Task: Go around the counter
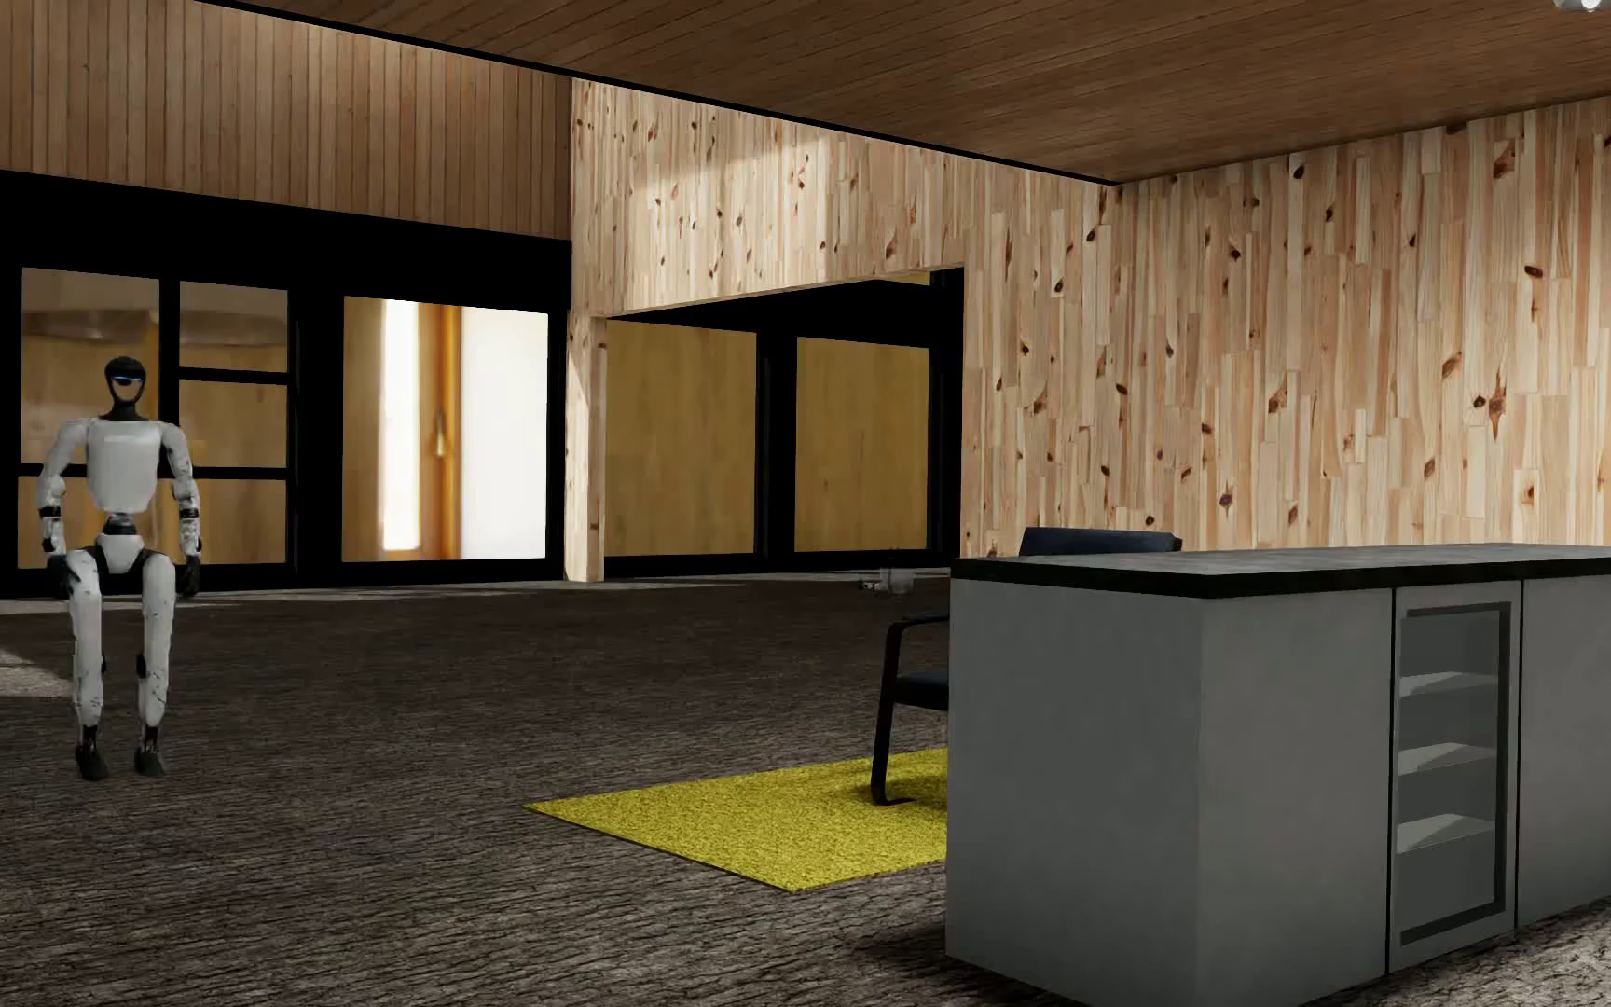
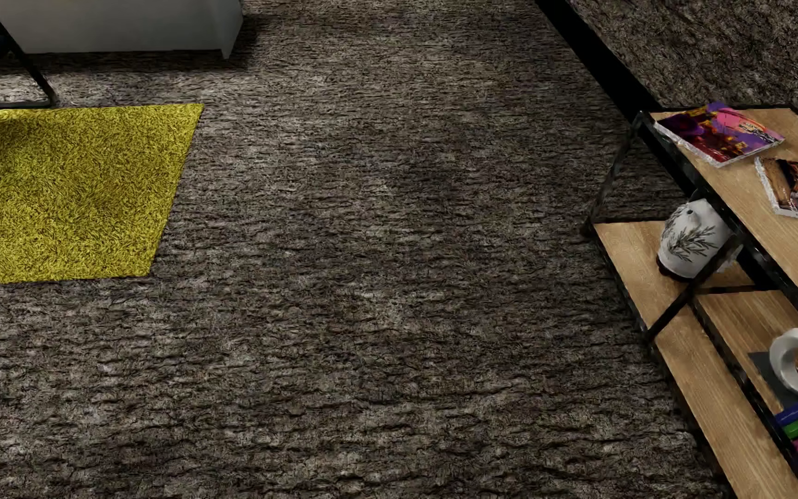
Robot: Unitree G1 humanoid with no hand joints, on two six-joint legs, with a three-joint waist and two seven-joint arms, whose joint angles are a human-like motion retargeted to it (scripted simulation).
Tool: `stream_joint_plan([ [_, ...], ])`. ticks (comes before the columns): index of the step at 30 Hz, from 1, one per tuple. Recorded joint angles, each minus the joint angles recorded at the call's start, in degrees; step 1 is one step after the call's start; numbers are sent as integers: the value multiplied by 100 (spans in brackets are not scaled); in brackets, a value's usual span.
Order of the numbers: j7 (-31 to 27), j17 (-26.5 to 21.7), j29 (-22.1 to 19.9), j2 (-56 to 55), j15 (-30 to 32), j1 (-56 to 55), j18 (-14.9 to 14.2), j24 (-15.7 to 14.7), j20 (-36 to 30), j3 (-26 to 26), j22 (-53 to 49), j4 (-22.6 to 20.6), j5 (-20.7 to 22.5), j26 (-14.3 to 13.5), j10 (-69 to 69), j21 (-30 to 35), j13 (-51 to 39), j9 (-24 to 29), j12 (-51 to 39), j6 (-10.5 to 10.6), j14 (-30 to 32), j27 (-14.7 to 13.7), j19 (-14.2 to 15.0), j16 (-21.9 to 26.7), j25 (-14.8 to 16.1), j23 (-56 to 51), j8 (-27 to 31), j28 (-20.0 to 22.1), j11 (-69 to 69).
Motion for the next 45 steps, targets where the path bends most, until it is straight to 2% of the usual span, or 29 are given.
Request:
stream_joint_plan([
  [1,0,-14,0,6,57,-17,0,0,-34,-10,-4,-17,5,0,563,24,22,13,25,-20,-210,0,0,16,0,-64,0,0,41],
  [3,0,-43,0,-18,86,-239,0,0,9,181,-7,-84,57,0,1652,66,58,3,103,-50,-1389,0,0,46,0,-187,0,0,148],
  [6,0,-189,0,387,-134,-1264,0,0,246,406,-167,66,203,0,3540,-58,-5,383,197,76,-1595,0,0,30,0,-586,0,0,263],
  [8,0,-222,0,703,-570,-2013,0,0,271,744,-253,83,144,0,4350,-144,-119,509,285,62,-1573,0,0,24,0,-888,0,0,155],
  [10,0,-110,0,1013,-996,-2612,0,0,297,1208,-208,92,-70,0,4061,-329,-256,489,447,-108,-1408,0,0,91,0,-1001,0,0,-44],
  [13,0,-231,0,1733,-1829,-3345,0,0,152,1384,87,249,-155,0,3165,-145,-517,606,542,-126,-663,0,0,114,0,-1257,0,0,-287],
  [16,0,-237,0,2296,-2062,-3773,0,0,-19,1595,363,364,-231,0,2501,-27,-747,612,557,-103,-563,0,0,92,0,-1197,0,0,-330],
  [18,0,-199,0,2580,-1747,-3937,0,0,38,1785,495,374,-385,0,2920,-99,-706,553,626,-143,-706,0,0,86,0,-947,0,0,-247],
  [19,0,-156,0,2574,-1292,-3975,0,0,68,1891,569,355,-463,0,3271,13,-606,508,624,-207,-752,0,0,97,0,-817,0,0,-27],
  [21,0,-86,0,2268,326,-3737,0,0,-51,1847,738,131,-665,0,3838,256,-408,481,556,-340,-1083,0,0,99,0,-334,0,0,1097],
  [22,0,-71,0,1831,1173,-3460,0,0,-50,1704,732,25,-677,0,3904,322,-304,478,509,-278,-1304,0,0,72,0,-99,0,0,2096],
  [23,0,-93,0,1239,1610,-3102,0,0,-23,1537,614,-87,-688,0,3854,376,-216,520,466,-225,-1495,0,0,49,0,44,0,0,3292],
  [25,0,-114,0,26,1464,-2204,0,0,2,998,234,-265,-656,0,3518,246,52,635,350,-95,-1771,0,0,30,0,73,0,0,4949],
  [26,0,-112,0,-582,1396,-1708,0,0,30,694,32,-259,-573,0,3198,208,159,660,265,12,-1806,0,0,37,0,79,0,0,5009],
  [29,0,-189,0,-1861,2134,-133,0,0,295,-169,-633,-202,-434,0,2079,252,383,719,151,226,-1777,0,0,123,0,105,0,0,2635],
  [30,0,-210,0,-2106,2122,322,0,0,261,-436,-828,-168,-475,0,1803,230,451,693,68,267,-1885,0,0,183,0,65,0,0,1575],
  [31,0,-215,0,-2343,1486,688,0,0,307,-606,-1006,-155,-512,0,1639,204,485,637,-25,272,-2028,0,0,245,0,36,0,0,736],
  [32,0,-234,0,-2522,473,1021,0,0,319,-744,-1111,-125,-559,0,1575,197,527,604,-130,284,-2167,0,0,296,0,3,0,0,257],
  [33,0,-245,0,-2632,-90,1257,0,0,331,-889,-1144,-67,-648,0,1602,186,550,595,-239,325,-2228,0,0,321,0,-7,0,0,229],
  [34,0,-235,0,-2750,352,1415,0,0,401,-1033,-1109,-22,-691,0,1722,157,567,597,-299,350,-2148,0,0,304,0,20,0,0,367],
  [35,0,-222,0,-2955,1385,1549,0,0,494,-1178,-1010,94,-606,0,1986,186,593,589,-248,390,-1849,0,0,270,0,70,0,0,577],
  [36,0,-193,0,-3081,2215,1436,0,0,582,-1188,-868,259,-499,0,2476,189,581,524,-185,505,-1184,0,0,197,0,162,0,0,1047],
  [37,0,-175,0,-2985,2477,1211,0,0,568,-1015,-651,404,-275,0,3265,254,562,464,-93,617,-303,0,0,121,0,292,0,0,1405],
  [38,0,-150,0,-2734,2378,744,0,0,460,-789,-482,466,-45,0,4327,326,498,412,16,624,352,0,0,120,0,371,0,0,1582],
  [39,0,-95,0,-2378,2116,106,0,0,390,-577,-438,584,185,0,5428,180,436,376,132,645,348,0,0,124,0,417,0,0,1582],
  [40,0,-56,0,-1821,1706,-457,0,0,394,-330,-427,626,309,0,6193,-36,365,401,248,629,-265,0,0,112,0,422,0,0,1399],
  [41,0,-87,0,-1151,1264,-959,0,0,307,-31,-341,521,301,0,6450,-52,249,459,301,503,-906,0,0,115,0,355,0,0,1105],
  [43,0,-221,0,1,396,-1887,0,0,311,694,-237,388,147,0,5786,-78,49,474,462,214,-1344,0,0,142,0,-33,0,0,530],
  [45,0,-406,0,1110,-514,-2461,0,0,362,1220,-233,410,-85,0,4143,-182,-135,538,593,55,-1191,0,0,205,0,-642,0,0,-4],
])
